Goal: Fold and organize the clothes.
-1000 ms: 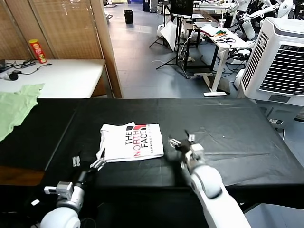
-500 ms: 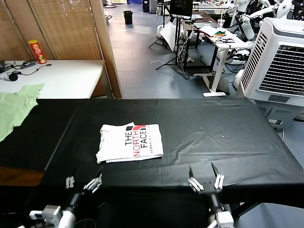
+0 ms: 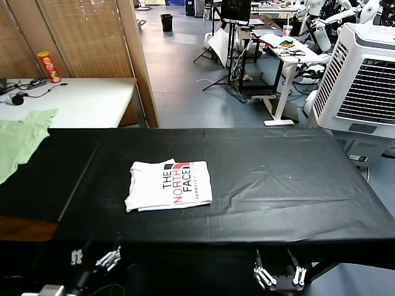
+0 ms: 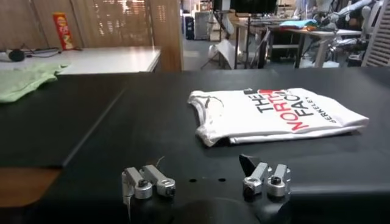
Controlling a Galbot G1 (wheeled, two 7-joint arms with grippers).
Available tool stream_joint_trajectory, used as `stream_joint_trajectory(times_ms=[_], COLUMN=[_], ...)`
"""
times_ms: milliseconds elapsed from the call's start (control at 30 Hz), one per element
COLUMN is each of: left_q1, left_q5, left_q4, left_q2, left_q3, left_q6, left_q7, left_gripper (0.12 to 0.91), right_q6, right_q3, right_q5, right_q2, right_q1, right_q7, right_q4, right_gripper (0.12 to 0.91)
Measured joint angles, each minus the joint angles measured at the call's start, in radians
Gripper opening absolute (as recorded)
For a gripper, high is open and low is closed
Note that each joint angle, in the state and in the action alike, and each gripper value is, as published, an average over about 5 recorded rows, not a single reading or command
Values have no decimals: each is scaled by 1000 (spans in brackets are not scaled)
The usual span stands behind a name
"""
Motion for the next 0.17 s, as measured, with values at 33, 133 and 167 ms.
stream_joint_trajectory(times_ms=[33, 133, 167], left_q1=[-1, -4, -4], left_q5=[-2, -7, -8], left_q4=[-2, -4, -5], left_q2=[0, 0, 0], left_q3=[0, -1, -1], left_q6=[3, 9, 10], left_q7=[0, 0, 0], left_gripper=[798, 798, 798], right_q6=[0, 1, 2], right_q3=[0, 0, 0], right_q5=[0, -1, -1], right_q2=[0, 0, 0], right_q1=[-4, -11, -12], right_q7=[0, 0, 0], right_q4=[2, 5, 6], right_gripper=[798, 798, 798])
